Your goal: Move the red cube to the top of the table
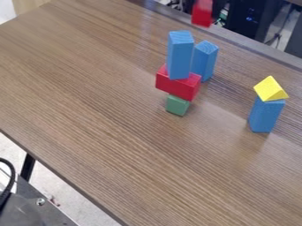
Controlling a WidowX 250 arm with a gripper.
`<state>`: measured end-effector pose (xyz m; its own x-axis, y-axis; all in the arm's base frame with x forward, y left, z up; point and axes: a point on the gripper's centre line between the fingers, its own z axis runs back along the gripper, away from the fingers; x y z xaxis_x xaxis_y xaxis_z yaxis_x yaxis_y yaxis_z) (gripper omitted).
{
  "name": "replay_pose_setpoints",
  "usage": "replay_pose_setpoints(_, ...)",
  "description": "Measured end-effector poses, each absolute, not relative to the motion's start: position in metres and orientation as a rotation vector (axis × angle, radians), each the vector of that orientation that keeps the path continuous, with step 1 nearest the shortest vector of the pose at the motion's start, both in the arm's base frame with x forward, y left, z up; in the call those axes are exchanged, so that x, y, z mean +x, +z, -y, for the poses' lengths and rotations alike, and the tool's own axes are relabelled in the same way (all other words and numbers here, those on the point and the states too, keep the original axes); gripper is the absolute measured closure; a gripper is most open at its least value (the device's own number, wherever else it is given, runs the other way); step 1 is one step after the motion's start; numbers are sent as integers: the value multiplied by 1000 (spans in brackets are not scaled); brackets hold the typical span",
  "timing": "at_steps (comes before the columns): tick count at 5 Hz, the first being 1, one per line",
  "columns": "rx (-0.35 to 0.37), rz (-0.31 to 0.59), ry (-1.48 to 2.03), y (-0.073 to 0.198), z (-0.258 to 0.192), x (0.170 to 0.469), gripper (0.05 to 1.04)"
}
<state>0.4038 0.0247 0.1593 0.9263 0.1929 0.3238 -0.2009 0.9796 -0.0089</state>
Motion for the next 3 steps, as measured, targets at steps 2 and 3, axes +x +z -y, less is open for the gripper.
replay_pose_setpoints(2, 66, 462, 302, 218, -32, 365, 519)
replay_pose_setpoints(3, 43, 483, 311, 231, -19, 339, 519)
